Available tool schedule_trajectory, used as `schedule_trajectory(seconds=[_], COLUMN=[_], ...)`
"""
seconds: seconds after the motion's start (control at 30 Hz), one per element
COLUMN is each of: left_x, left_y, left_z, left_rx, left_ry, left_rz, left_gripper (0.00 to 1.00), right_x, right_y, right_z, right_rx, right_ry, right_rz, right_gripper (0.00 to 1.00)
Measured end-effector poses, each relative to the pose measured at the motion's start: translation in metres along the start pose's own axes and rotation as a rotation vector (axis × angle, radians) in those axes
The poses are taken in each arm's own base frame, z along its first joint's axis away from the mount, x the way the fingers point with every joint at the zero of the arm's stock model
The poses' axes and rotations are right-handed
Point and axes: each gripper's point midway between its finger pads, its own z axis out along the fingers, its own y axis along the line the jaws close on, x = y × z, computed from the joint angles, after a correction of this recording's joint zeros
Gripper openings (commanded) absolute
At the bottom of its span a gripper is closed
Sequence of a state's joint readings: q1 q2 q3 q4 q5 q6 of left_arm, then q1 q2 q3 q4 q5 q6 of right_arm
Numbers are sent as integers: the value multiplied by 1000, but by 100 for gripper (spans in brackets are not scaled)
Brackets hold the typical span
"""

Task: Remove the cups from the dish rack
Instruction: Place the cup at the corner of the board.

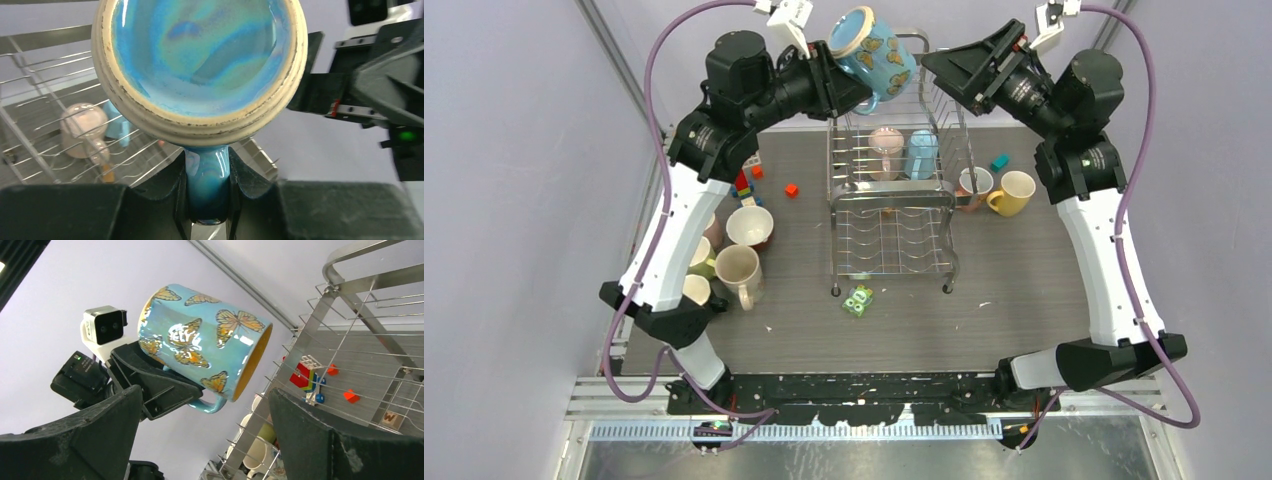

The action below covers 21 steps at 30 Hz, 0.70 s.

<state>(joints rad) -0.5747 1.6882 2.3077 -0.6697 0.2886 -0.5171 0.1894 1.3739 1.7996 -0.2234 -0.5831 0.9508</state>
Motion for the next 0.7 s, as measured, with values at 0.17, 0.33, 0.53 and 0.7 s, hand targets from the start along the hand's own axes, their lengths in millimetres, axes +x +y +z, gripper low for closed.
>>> schedule_trajectory(seconds=[0.17, 0.33, 0.53, 0.7], left_x=[-4, -9, -12, -15], left_y=[-18, -32, -46, -55], left_z=[2, 1, 5, 13], left_rx=[83, 149, 225, 299], left_ry=[-6, -12, -5, 3], left_rz=[-68, -117, -184, -259], left_gripper=[0, 0, 0, 0], right_x=[2, 1, -1, -3], right_y=[-3, 3, 21, 40], right_z=[9, 19, 20, 15], right_rx=[-37, -114, -241, -334], right_ry=[20, 36, 39, 40], right_rz=[22, 50, 93, 110], right_gripper=[100, 100, 92, 82])
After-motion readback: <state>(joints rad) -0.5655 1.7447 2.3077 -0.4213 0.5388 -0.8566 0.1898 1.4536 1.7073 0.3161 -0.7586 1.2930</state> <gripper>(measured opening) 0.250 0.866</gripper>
